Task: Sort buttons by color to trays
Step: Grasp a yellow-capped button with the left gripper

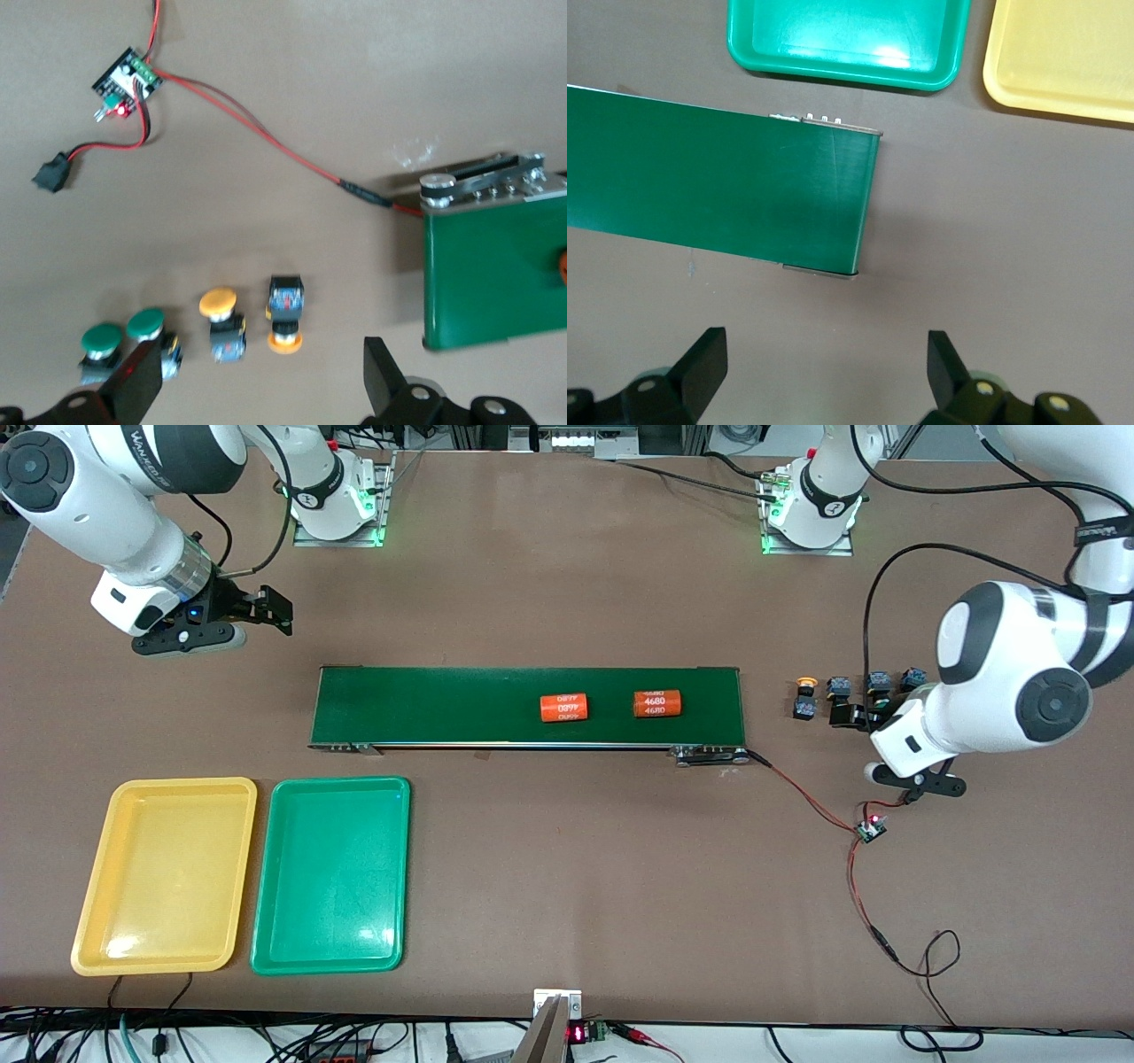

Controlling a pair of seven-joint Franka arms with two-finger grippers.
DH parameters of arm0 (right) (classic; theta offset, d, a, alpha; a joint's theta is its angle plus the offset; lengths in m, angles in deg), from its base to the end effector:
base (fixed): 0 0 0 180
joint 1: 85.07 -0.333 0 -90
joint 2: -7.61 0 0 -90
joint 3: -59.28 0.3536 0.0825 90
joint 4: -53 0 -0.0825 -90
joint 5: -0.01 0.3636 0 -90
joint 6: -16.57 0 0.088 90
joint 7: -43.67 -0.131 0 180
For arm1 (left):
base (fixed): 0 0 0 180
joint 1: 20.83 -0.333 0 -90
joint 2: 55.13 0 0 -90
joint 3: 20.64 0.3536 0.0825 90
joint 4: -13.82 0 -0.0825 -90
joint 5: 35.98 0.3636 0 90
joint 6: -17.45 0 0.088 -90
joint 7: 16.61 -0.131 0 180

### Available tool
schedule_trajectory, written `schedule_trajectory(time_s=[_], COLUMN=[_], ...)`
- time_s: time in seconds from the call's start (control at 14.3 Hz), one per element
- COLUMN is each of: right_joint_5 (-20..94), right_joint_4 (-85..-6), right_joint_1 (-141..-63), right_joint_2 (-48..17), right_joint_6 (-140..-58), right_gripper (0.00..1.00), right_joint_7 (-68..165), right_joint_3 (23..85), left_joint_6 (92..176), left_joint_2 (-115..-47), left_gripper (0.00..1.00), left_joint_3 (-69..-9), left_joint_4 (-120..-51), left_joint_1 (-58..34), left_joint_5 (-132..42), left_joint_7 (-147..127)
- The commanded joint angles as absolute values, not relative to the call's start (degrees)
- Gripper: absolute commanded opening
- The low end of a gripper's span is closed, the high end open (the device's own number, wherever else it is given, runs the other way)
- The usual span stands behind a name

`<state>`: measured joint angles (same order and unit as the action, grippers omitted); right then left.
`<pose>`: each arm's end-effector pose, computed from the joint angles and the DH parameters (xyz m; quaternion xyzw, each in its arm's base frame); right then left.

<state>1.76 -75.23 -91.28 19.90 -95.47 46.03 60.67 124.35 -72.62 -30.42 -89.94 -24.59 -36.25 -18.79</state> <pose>0.4430 0.0623 0.4745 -0.9961 -0.0802 0.0345 0.0098 0.5886 -0.0555 0.3811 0.9896 -0.0693 -0.1236 0.0238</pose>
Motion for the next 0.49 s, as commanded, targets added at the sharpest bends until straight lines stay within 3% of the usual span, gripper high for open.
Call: schedule_trajectory(time_s=[0.0, 0.21, 0.42], right_joint_5=[2.3, 2.3, 2.3], right_joint_4=[-75.5, -75.5, -75.5], right_joint_1=[-91.4, -91.5, -91.5], right_joint_2=[20.1, 20.1, 20.1], right_joint_6=[-96.0, -96.0, -96.0], right_gripper=[1.00, 1.00, 1.00], right_joint_7=[45.6, 45.6, 45.6], right_joint_3=[60.5, 60.5, 60.5], left_joint_6=[136.6, 148.7, 149.3], left_joint_2=[-66.8, -67.0, -69.8], left_gripper=[1.00, 1.00, 1.00], left_joint_3=[-29.1, -28.9, -28.5], left_joint_4=[-103.3, -113.1, -113.9], left_joint_1=[-22.5, -20.6, -20.6], left_joint_5=[-38.1, -38.1, -37.9], left_joint_7=[-17.9, -17.8, -18.0])
